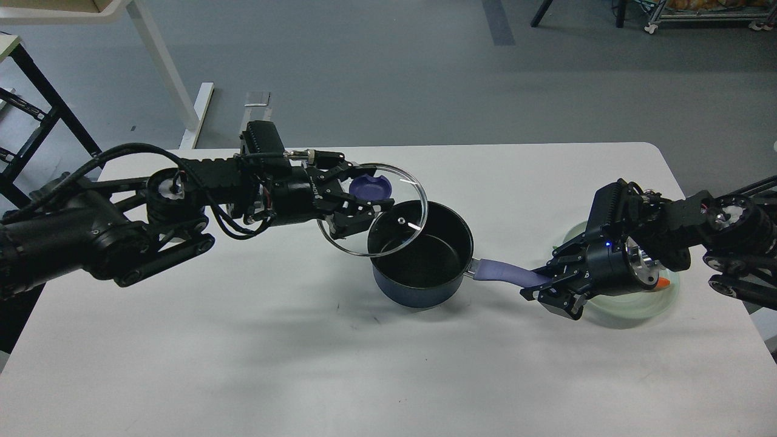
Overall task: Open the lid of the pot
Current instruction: 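Carry the glass lid away from the pot and lower it onto the table, then open the left gripper, release the lid, and release the handle with the right gripper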
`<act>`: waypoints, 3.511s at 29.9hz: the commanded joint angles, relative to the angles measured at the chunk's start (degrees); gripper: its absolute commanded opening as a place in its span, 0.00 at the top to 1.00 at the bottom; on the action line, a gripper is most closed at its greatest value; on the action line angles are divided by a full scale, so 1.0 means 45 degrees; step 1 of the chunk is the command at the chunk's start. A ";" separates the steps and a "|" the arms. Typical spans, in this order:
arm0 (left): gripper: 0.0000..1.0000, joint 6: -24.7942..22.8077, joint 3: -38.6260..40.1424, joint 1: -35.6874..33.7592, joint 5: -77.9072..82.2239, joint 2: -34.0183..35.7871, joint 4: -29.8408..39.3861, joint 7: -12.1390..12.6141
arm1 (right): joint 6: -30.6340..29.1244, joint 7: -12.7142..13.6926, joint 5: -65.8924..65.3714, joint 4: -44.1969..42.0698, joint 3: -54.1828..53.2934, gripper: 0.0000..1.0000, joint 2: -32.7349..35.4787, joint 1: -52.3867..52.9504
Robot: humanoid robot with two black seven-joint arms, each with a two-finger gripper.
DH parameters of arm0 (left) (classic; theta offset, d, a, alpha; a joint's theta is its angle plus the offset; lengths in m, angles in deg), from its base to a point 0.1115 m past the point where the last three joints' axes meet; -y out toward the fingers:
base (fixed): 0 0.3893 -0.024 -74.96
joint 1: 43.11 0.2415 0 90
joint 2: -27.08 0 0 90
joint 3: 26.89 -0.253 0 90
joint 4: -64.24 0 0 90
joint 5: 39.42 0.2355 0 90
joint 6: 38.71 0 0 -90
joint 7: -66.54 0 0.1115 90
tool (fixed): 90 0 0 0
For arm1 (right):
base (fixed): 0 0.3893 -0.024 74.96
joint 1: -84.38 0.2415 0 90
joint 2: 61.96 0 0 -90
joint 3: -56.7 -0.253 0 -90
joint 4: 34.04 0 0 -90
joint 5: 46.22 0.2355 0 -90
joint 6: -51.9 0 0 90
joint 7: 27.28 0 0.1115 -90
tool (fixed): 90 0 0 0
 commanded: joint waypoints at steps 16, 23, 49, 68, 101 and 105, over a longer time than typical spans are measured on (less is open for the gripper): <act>0.50 0.2324 -0.0132 0.3790 -0.0463 0.4292 0.0596 0.0000 | 0.0001 -0.0001 -0.0001 -0.0019 -0.0001 0.72 -0.0001 0.0011; 0.49 0.2891 -0.0093 0.4767 -0.0502 0.4136 0.0382 0.0000 | 0.0001 -0.0001 -0.0001 -0.0019 -0.0020 0.71 -0.0001 0.0011; 0.33 0.3204 0.0004 0.5804 -0.0502 0.3686 -0.0595 0.0000 | 0.0020 -0.0001 0.0019 0.0000 -0.0020 0.71 0.0038 0.0011; 0.01 0.3204 0.0024 0.5959 -0.0600 0.3706 -0.0576 0.0000 | 0.0020 -0.0001 0.0019 0.0000 -0.0020 0.70 0.0019 0.0011; 0.01 -0.1011 0.0610 0.2739 -0.8702 0.5892 0.2354 0.0000 | 0.0157 -0.0001 0.0917 0.0332 -0.0254 0.02 0.0896 0.0596; 0.01 -0.2418 0.1349 0.2171 -1.1704 0.5991 0.2334 0.0000 | 0.0430 -0.0001 0.2396 0.0605 -0.0605 0.02 0.1326 0.0850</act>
